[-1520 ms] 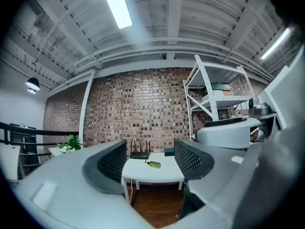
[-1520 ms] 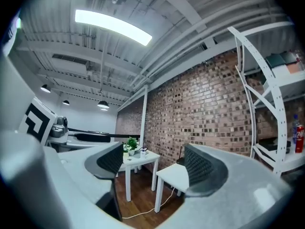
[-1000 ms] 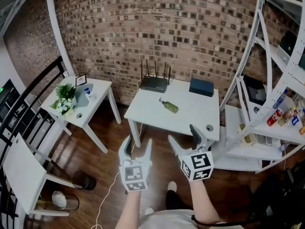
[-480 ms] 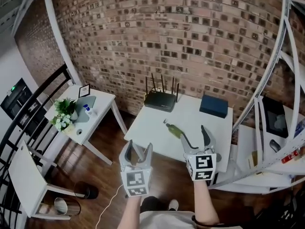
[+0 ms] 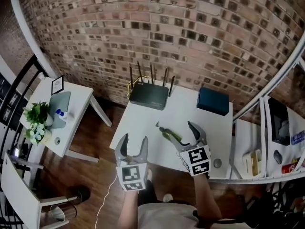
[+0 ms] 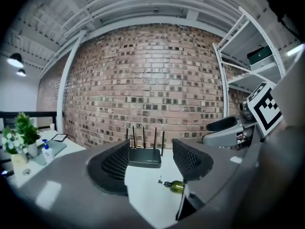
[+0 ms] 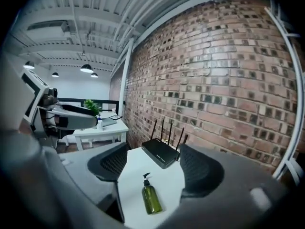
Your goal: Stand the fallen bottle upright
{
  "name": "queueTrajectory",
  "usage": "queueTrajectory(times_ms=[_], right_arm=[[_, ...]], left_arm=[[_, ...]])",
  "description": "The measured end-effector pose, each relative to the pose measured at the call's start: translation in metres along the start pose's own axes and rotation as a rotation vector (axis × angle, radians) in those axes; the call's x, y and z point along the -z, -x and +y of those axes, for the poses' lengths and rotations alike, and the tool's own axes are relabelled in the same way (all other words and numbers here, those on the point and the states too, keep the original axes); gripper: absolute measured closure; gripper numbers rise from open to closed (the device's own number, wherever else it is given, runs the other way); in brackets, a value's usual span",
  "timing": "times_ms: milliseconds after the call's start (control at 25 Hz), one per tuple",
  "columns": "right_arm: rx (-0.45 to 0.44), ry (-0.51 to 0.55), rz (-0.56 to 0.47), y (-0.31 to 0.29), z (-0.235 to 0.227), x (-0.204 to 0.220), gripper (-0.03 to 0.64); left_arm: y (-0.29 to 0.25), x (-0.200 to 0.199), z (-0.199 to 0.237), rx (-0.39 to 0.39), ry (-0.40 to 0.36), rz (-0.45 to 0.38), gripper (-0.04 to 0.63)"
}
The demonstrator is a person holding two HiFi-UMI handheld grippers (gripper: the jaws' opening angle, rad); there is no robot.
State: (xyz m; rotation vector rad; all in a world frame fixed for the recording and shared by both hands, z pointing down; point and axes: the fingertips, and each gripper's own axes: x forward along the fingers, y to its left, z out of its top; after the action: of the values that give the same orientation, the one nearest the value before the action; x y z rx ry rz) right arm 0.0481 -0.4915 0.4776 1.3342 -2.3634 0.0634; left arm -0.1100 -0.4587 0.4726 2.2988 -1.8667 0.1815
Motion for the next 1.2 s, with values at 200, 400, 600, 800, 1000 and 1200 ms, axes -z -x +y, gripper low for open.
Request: queueTrajectory(times_ms=[200, 400, 600, 800, 1000, 1200], right_arm=[[-0.078, -0.008, 0.155, -0.075, 0.009, 0.033, 0.284], [-0.214, 0.059, 0.371, -0.131, 0.028, 0.098, 0.284], [-0.366, 0.034, 0.550, -0.178, 0.037, 0.154, 0.286], [-0.424, 0.019, 0.668, -0.206, 0.045, 0.195, 0.331], [-0.452, 0.039, 0.723, -0.225, 0.053, 0.218, 0.468], [-0.480, 0.113, 0.755, -0.238, 0.056, 0.228, 0.510]], left_arm=[[-0.077, 0.040, 0.030, 0.076, 0.028, 0.103, 0.298], [-0.122, 0.085, 0.026, 0.135, 0.028, 0.238, 0.298], [-0.148, 0.118, 0.025, 0.118, 0.067, 0.333, 0.299], [-0.156, 0.155, 0.023, 0.097, 0.131, 0.416, 0.302], [-0.152, 0.185, 0.030, 0.062, 0.191, 0.480, 0.307], [-0.149, 0.188, 0.045, 0.026, 0.210, 0.479, 0.311]])
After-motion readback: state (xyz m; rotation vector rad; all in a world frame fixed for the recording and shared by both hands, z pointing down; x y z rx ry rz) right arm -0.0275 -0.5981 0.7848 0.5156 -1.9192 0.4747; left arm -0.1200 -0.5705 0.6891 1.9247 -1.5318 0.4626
